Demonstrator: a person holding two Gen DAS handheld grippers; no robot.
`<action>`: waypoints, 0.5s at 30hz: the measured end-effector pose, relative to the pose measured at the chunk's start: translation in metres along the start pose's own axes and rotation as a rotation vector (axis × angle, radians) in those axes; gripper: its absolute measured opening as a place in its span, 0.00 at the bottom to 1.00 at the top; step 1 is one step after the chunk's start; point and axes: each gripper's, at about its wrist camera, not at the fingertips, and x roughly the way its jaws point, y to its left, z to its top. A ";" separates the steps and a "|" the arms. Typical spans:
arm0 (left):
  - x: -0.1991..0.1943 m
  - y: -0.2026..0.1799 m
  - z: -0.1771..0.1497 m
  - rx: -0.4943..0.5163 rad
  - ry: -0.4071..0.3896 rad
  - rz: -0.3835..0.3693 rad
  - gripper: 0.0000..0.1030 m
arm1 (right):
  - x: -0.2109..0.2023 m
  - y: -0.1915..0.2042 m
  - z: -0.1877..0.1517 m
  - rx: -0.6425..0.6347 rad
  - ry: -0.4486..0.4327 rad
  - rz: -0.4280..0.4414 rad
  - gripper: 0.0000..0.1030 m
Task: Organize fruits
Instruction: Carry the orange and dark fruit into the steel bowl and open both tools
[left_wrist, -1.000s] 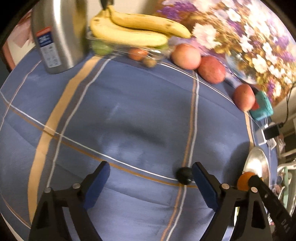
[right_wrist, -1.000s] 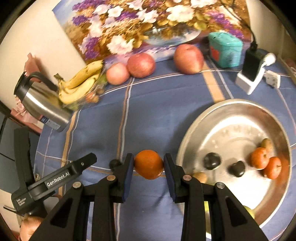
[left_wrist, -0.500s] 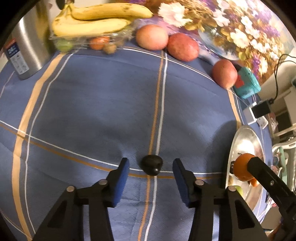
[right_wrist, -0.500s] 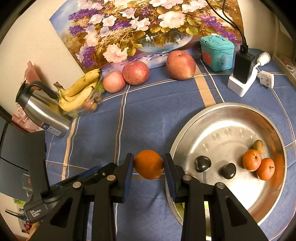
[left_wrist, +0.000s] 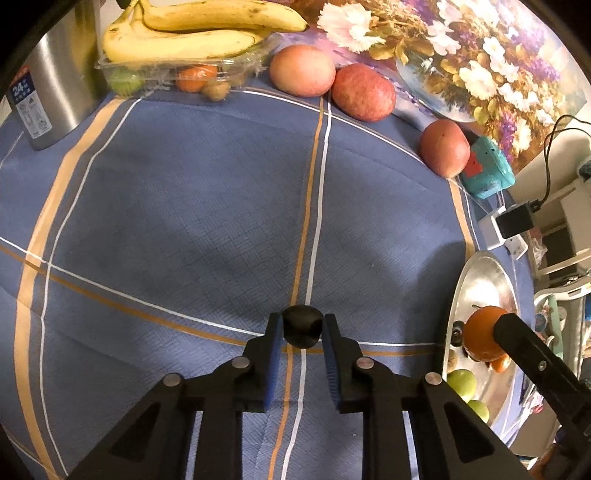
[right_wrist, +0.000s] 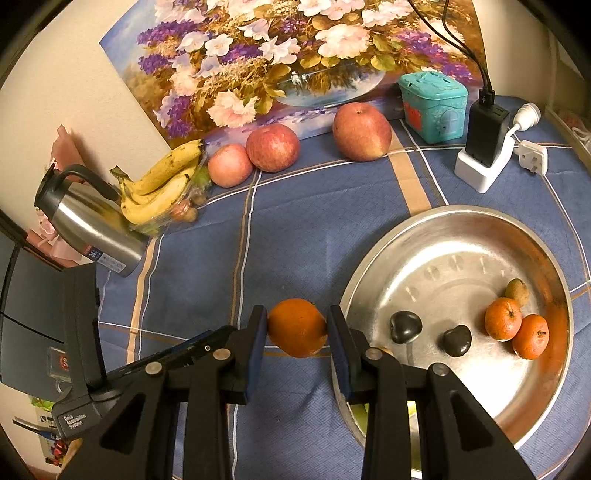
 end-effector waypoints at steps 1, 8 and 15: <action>0.000 0.000 0.000 0.001 -0.002 -0.001 0.22 | 0.000 0.000 0.000 0.000 0.000 0.001 0.33; -0.012 -0.003 -0.002 0.013 -0.027 -0.015 0.22 | -0.001 -0.001 0.000 0.006 -0.002 0.004 0.33; -0.029 -0.014 -0.002 0.046 -0.063 -0.039 0.22 | -0.001 -0.007 0.000 0.029 -0.002 0.005 0.33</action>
